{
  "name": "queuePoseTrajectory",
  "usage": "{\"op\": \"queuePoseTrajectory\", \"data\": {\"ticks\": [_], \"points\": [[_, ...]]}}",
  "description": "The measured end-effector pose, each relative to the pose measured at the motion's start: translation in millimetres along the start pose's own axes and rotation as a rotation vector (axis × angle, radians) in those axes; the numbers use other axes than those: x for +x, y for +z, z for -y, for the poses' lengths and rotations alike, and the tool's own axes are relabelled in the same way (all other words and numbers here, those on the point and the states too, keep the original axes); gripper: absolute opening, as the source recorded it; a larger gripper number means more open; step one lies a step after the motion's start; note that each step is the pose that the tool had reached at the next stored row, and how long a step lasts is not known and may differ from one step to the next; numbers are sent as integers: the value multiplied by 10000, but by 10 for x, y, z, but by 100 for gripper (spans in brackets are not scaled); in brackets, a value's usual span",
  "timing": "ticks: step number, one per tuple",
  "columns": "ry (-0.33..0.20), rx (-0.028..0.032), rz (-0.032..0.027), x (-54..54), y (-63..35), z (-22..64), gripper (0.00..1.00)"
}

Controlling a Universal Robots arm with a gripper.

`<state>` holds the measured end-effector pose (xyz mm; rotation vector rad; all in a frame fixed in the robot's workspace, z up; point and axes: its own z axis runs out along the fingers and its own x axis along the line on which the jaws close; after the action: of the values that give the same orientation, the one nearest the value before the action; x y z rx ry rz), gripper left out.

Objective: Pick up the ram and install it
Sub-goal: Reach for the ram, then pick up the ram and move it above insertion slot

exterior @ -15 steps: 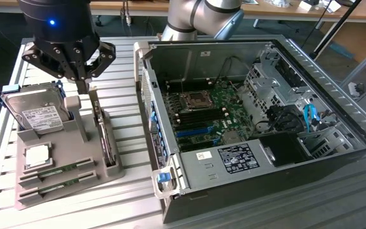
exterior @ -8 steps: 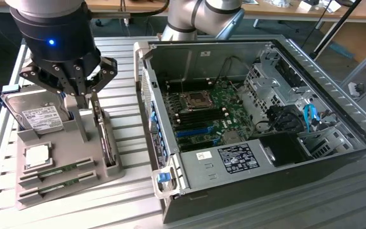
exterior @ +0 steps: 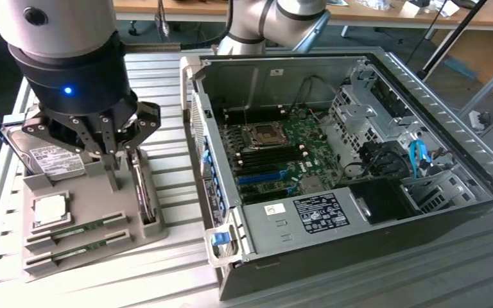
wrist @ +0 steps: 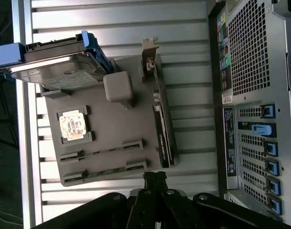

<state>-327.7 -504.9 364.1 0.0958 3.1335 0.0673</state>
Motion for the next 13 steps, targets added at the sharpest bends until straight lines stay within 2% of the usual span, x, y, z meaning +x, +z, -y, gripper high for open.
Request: {"op": "queuePoseTrajectory", "data": {"ticks": [2,3,13], "points": [[-2,0,1,-3,6,76,11],[-2,1,0,-3,5,84,11],[-2,0,1,-3,6,85,11]]}}
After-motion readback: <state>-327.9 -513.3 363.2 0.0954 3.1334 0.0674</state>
